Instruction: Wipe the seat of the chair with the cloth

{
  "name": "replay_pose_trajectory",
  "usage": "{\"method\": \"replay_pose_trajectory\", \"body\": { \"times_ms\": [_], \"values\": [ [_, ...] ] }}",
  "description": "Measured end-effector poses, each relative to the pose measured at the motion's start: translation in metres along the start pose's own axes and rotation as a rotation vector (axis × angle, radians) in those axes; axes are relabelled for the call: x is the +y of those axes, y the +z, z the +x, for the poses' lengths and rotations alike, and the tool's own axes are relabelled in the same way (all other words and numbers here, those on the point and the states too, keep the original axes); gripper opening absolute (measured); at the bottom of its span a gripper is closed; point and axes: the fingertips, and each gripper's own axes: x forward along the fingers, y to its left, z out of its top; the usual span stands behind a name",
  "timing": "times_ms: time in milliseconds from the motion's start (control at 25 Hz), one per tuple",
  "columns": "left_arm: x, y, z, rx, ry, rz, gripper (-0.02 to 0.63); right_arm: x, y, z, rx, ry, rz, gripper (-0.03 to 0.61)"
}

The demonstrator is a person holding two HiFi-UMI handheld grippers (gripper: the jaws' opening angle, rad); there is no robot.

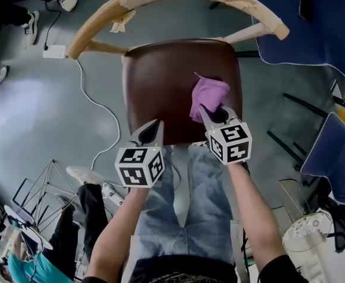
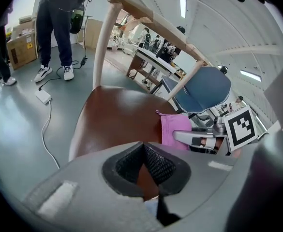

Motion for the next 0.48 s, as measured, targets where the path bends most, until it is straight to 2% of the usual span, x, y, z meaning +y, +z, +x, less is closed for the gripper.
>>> {"method": "replay_pose_trajectory", "body": {
  "times_ms": [480],
  "values": [
    [-0.050, -0.007, 0.027, -0.034, 0.051, -0.037, -0.008, -0.088, -0.015, -0.042, 0.015, -0.014, -0.010, 0.063]
  ]
}}
